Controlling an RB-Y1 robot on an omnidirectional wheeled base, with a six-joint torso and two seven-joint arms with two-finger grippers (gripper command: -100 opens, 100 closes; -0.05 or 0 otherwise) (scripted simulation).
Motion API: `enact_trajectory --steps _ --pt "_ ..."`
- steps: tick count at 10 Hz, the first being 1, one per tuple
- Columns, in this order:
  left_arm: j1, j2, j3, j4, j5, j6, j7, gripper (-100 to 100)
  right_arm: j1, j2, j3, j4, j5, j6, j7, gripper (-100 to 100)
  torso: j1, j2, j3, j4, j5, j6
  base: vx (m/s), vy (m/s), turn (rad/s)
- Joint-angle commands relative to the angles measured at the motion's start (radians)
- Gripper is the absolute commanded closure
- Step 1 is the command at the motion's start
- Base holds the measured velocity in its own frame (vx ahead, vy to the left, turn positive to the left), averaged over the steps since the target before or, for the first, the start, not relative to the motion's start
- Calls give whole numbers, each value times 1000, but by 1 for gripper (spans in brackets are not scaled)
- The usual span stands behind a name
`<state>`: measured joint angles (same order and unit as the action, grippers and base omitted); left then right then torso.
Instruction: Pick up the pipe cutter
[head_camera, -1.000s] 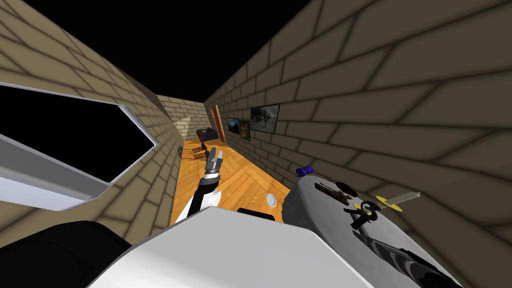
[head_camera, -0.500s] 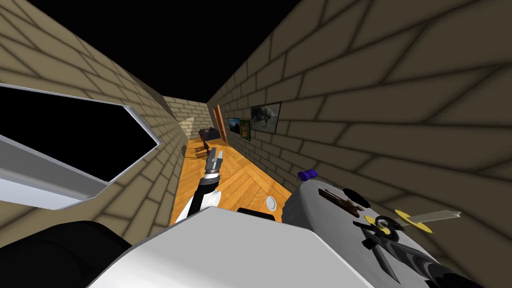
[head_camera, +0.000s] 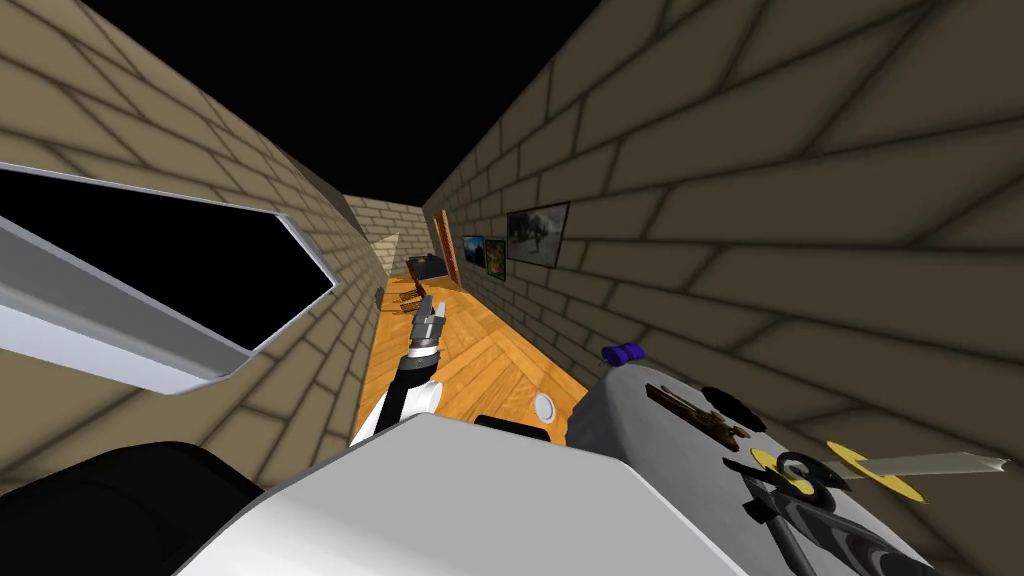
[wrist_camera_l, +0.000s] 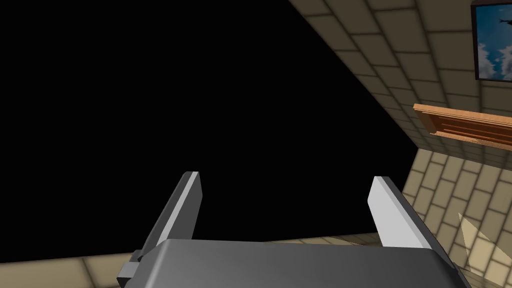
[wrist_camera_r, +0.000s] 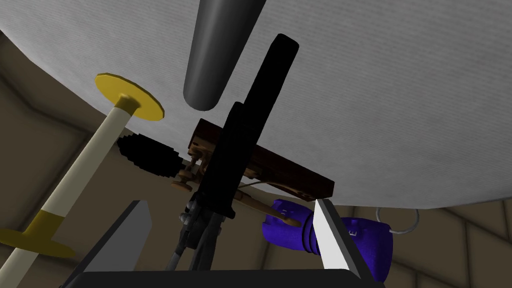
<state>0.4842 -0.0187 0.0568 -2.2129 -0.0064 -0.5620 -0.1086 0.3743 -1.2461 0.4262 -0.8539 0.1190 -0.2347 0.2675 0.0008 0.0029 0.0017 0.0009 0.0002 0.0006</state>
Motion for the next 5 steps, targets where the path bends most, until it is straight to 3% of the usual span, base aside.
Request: enact_trajectory --steps 1,2,3,5 --pt "0 0 0 0 0 0 0 0 15 -6 6 -3 -50 -3 33 -100 0 0 0 0 0 0 -20 -8 104" --pt "0 0 0 0 0 0 0 0 15 -6 6 -3 -74 -3 33 -100 0 0 0 0 0 1 -7 -4 -32" --pt "0 0 0 0 0 0 0 0 26 -2 26 14 -107 -14 80 -100 0 0 0 0 0 1 -15 2 188" --pt "0 0 0 0 0 0 0 0 26 -2 26 14 -163 -14 89 -100 0 0 0 0 0 1 -12 -5 34"
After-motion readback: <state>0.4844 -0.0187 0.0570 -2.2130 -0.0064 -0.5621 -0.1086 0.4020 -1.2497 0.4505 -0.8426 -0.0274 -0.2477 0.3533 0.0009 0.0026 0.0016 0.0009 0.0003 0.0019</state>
